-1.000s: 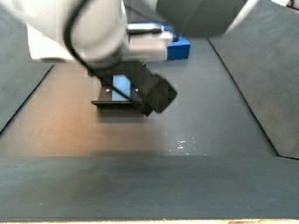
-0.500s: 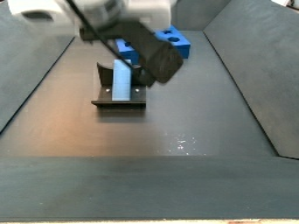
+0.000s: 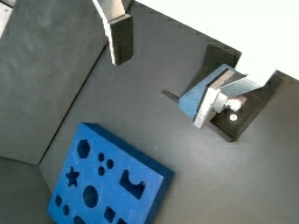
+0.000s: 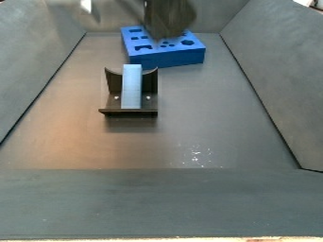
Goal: Pick up the rectangle object. Move up. Place the rectangle object on the fixture. Regrasp the rectangle object. Move to above the board. Insert the rectangle object.
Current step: Regrasp the rectangle object.
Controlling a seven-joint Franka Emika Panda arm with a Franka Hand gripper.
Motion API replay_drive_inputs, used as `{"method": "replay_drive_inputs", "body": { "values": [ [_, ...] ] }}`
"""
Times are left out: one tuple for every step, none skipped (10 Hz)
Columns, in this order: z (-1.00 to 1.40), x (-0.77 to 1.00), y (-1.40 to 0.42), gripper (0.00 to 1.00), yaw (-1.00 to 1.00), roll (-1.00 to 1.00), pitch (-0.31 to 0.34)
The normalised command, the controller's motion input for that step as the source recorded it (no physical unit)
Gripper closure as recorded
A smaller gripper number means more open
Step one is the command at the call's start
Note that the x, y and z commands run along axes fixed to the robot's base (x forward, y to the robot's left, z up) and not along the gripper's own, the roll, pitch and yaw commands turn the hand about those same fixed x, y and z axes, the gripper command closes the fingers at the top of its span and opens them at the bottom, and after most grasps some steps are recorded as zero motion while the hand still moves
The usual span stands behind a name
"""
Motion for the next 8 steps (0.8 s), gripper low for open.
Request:
{"method": "replay_drive_inputs", "body": {
  "values": [
    [0.08,-0.07,-0.6,0.0,0.0,1.0,0.029],
    [0.04,-0.05,-0.42,0.0,0.0,1.0,0.028],
    [0.03,-0.04,-0.23,0.0,0.0,1.0,0.026],
    [0.02,-0.05,-0.03,0.0,0.01,1.0,0.021],
    [0.02,-0.05,0.0,0.0,0.0,1.0,0.018],
    [0.02,-0.04,-0.03,0.0,0.01,1.0,0.013],
    [0.02,-0.04,-0.03,0.0,0.01,1.0,0.01],
    [0.02,-0.04,-0.03,0.0,0.01,1.0,0.006]
  ]
}}
